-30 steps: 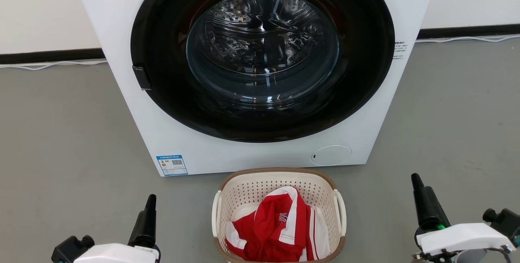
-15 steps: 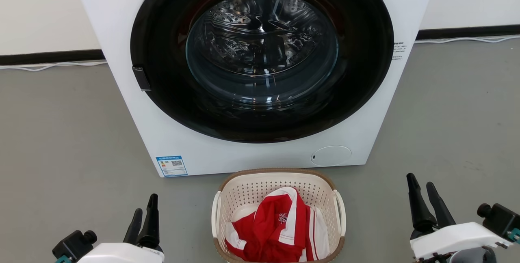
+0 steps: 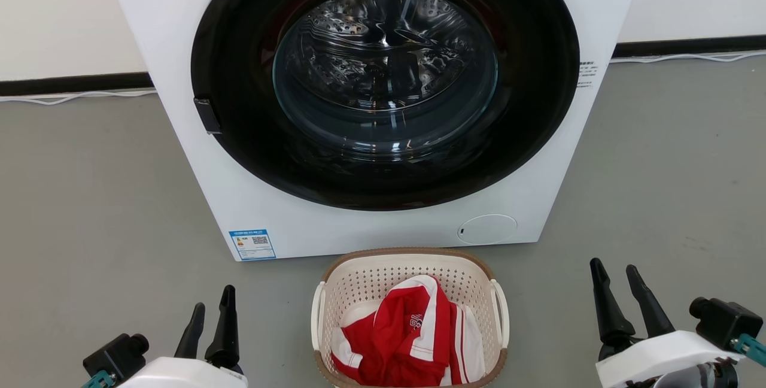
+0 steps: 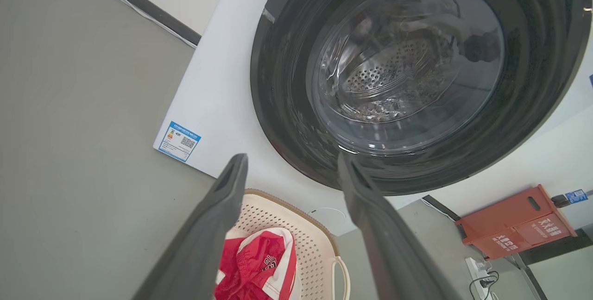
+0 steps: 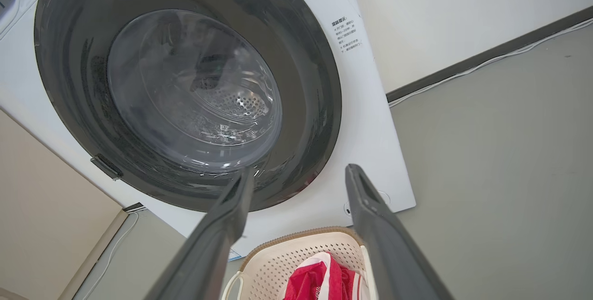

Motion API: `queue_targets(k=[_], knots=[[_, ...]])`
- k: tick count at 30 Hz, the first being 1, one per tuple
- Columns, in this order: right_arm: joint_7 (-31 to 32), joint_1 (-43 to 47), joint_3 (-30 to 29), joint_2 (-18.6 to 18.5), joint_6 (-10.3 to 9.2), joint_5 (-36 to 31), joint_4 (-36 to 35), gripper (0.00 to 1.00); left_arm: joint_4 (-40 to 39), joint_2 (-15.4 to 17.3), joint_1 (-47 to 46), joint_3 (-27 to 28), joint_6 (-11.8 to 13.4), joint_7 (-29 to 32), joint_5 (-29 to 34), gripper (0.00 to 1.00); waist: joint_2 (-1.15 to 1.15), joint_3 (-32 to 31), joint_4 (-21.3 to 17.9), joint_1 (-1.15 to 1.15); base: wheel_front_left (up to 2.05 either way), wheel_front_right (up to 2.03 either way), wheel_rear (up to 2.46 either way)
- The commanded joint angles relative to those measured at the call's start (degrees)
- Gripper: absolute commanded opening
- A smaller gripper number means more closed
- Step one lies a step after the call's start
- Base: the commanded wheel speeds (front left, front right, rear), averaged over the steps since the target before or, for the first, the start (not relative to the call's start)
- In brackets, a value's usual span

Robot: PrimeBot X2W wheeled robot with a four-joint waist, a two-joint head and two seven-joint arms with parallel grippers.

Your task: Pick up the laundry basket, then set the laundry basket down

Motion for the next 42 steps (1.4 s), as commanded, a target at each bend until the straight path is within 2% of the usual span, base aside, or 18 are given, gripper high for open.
queue_targets(k=[1, 19, 42], knots=[[-1.04, -2.08, 1.12, -1.1, 0.29, -1.96, -1.24, 1.0, -1.72, 0.61, -0.9, 1.1, 0.23, -0.69, 1.68, 1.0, 0.0, -0.01, -0.01, 0.0, 0.0, 0.0, 0.0], [-4.24, -2.11, 2.67, -1.62, 0.36, -14.76, 0.31, 1.0, -1.79, 0.77, -0.54, 0.78, 0.5, -3.89, 15.97, 1.0, 0.0, 0.0, 0.02, 0.0, 0.0, 0.0, 0.0], [-7.72, -2.21, 2.87, -1.61, 0.43, -27.58, 1.77, 1.0, -1.84, 0.94, -0.08, 0.47, 0.58, -7.37, 29.82, 1.0, 0.0, 0.12, -0.21, 0.0, 0.0, 0.0, 0.0]])
